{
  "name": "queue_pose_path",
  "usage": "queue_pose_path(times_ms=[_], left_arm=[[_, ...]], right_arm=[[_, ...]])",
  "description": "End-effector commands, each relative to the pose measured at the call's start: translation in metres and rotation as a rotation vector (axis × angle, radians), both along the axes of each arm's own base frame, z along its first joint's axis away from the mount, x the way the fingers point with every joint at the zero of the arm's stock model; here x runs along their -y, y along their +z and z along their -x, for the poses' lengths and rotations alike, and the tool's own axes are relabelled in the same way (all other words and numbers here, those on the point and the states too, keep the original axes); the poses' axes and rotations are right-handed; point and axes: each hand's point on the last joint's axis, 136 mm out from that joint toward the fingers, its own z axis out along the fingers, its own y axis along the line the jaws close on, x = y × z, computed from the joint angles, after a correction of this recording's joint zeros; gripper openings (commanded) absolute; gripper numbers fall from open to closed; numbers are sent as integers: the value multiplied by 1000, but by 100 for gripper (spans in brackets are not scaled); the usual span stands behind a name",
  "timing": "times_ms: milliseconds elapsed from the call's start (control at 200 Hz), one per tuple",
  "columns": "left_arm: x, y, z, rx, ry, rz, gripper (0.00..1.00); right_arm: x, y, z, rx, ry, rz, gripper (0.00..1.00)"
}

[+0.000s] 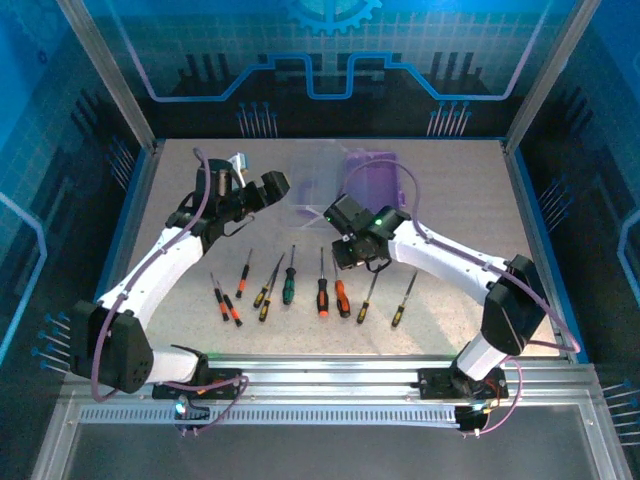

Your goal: Pack the tool kit

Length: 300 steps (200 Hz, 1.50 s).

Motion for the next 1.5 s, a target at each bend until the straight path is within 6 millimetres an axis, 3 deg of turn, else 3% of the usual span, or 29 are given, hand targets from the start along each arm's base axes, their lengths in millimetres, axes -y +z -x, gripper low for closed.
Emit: queue_pose_path(times_ms=[0, 170, 515, 700, 1316, 1496], left_arm=[[14, -1, 5, 5, -53, 12, 99], [39, 0, 14, 6, -137, -34, 99], [31, -8, 15, -29, -71, -29, 99], [43, -8, 19, -34, -114, -18, 99], [43, -12, 19, -38, -110, -48, 99], [41, -12, 20, -37, -107, -57, 99]], right_arm=[[-5, -18, 10, -64, -13, -10, 40], [-9, -38, 14, -96, -15, 18, 42], [-20, -77, 51, -212, -64, -48, 45], [-25, -97, 66, -257, -54, -20, 46], [-17, -129, 56, -253, -101, 52, 39], [-15, -124, 54, -234, -101, 41, 30]])
